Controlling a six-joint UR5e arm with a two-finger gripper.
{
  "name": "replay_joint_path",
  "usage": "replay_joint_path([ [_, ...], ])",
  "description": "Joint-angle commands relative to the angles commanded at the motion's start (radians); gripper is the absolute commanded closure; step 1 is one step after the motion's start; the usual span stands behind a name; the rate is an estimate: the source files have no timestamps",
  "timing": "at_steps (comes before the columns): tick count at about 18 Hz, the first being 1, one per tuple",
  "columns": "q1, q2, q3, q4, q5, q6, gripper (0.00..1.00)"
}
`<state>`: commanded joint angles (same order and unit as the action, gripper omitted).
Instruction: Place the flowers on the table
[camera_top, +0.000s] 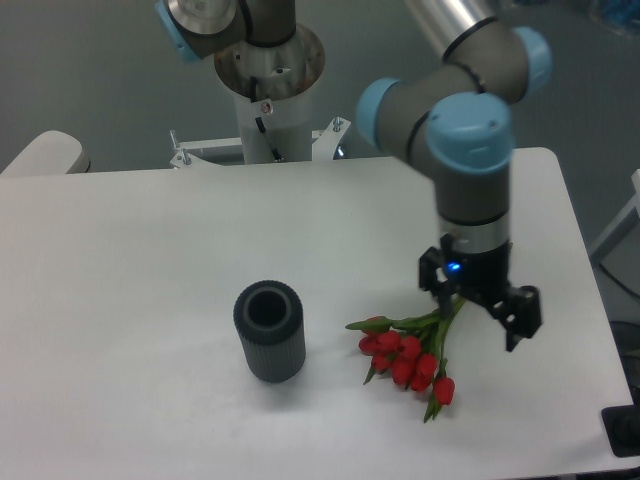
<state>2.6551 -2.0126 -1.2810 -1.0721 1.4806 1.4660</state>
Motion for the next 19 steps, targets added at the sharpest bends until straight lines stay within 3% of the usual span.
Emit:
replay_joint_path([
  [7,0.106,-0.023,0.031,-0.008,-0.054,0.286,0.0],
  [13,0.147,-0.048,0.032,0.001,-0.056,0.399,0.0],
  [19,0.147,-0.055,0.029,0.006,-0.054,0.409,0.0],
])
